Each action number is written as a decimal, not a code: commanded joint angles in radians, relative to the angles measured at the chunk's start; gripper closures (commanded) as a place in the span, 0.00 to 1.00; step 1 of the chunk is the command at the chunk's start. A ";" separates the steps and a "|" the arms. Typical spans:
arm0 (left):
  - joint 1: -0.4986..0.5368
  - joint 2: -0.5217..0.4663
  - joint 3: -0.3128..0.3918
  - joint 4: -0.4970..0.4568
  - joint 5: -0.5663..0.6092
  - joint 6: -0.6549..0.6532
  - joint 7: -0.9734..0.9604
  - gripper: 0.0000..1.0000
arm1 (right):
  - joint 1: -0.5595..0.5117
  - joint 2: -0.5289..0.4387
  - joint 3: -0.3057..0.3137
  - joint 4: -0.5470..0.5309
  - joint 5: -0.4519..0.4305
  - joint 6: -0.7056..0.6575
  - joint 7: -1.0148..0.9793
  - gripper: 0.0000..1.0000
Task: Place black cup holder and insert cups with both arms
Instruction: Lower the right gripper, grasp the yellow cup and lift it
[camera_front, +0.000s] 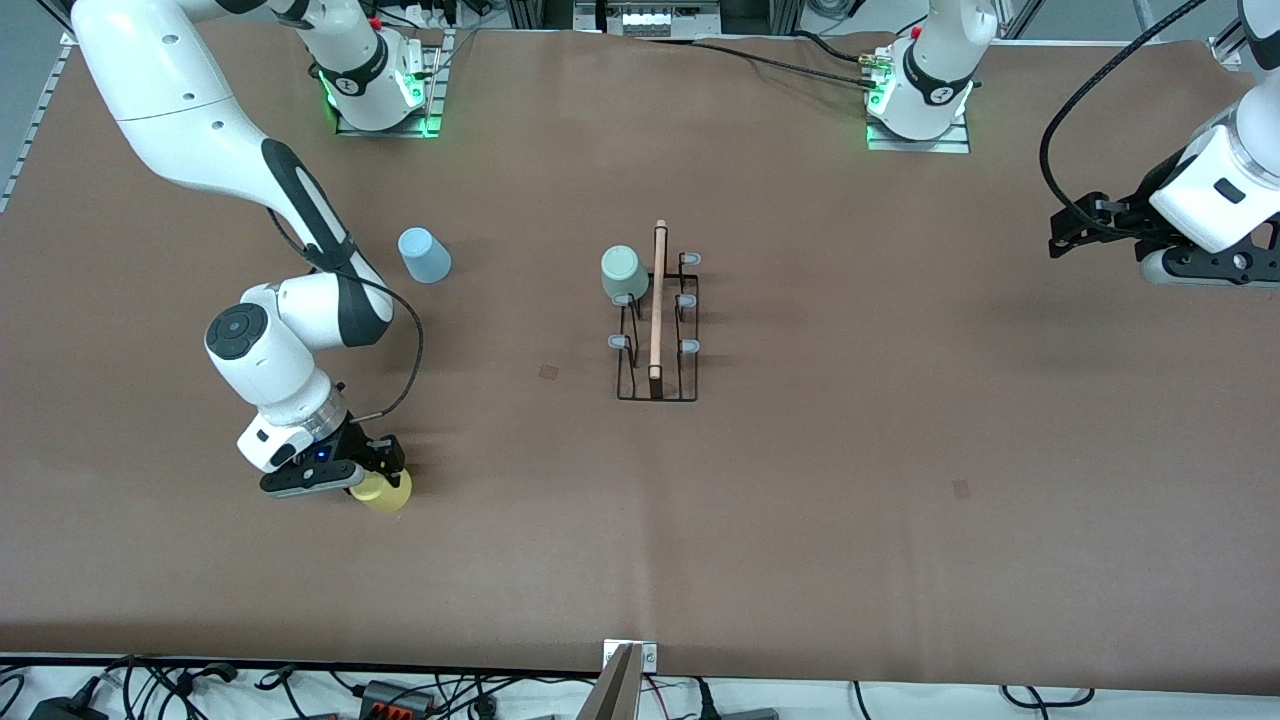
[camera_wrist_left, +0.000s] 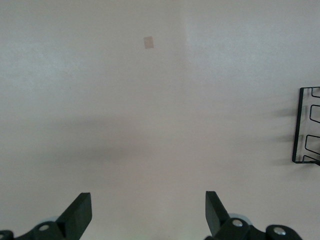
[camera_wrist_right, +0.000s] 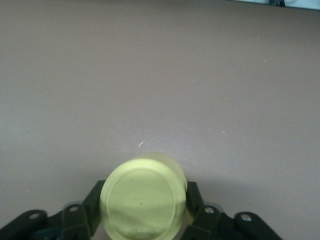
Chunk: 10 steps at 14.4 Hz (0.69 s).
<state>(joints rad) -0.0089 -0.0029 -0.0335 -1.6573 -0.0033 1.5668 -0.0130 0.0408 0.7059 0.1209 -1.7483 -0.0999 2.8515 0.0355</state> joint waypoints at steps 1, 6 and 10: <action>0.000 0.003 0.007 0.019 -0.012 -0.019 0.022 0.00 | -0.001 0.003 0.008 0.016 -0.003 0.008 -0.019 0.98; 0.000 0.003 0.007 0.019 -0.012 -0.019 0.022 0.00 | 0.101 -0.227 0.013 0.013 0.006 -0.358 0.020 1.00; 0.000 0.003 0.009 0.019 -0.012 -0.019 0.022 0.00 | 0.212 -0.355 0.057 0.016 0.006 -0.553 0.312 1.00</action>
<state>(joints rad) -0.0089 -0.0029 -0.0328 -1.6571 -0.0033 1.5661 -0.0130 0.2055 0.4019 0.1576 -1.6982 -0.0978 2.3398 0.2197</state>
